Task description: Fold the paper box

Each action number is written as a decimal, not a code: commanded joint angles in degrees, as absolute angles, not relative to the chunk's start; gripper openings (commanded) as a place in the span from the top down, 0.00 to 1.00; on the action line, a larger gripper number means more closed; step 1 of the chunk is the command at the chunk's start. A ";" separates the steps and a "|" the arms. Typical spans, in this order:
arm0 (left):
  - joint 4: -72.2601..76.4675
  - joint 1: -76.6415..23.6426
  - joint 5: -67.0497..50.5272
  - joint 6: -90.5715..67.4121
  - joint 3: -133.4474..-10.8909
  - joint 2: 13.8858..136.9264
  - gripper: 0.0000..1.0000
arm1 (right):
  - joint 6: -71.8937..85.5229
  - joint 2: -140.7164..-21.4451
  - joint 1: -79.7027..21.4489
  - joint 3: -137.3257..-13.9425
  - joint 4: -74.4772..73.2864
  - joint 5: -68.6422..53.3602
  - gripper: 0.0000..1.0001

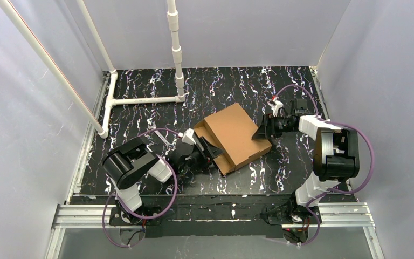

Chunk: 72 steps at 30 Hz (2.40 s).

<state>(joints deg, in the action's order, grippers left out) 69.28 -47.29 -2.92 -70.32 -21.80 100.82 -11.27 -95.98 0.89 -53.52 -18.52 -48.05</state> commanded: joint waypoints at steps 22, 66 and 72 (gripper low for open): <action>25.27 -47.65 -3.33 -66.88 -34.38 86.35 0.41 | -10.41 -94.04 -3.25 -52.03 -15.62 -41.16 0.21; -8.39 -49.92 0.99 -85.90 -55.95 91.84 0.52 | -10.66 -95.49 -5.18 -52.09 -16.26 -38.97 0.20; -8.63 -49.92 0.61 -82.36 -58.10 92.31 0.41 | -10.65 -95.27 -5.19 -52.03 -16.35 -38.42 0.20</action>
<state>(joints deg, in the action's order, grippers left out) -6.48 -49.67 -0.73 -83.90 -55.11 93.36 -8.95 -95.22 -3.92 -52.82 -14.55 -42.46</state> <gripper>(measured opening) 0.536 0.806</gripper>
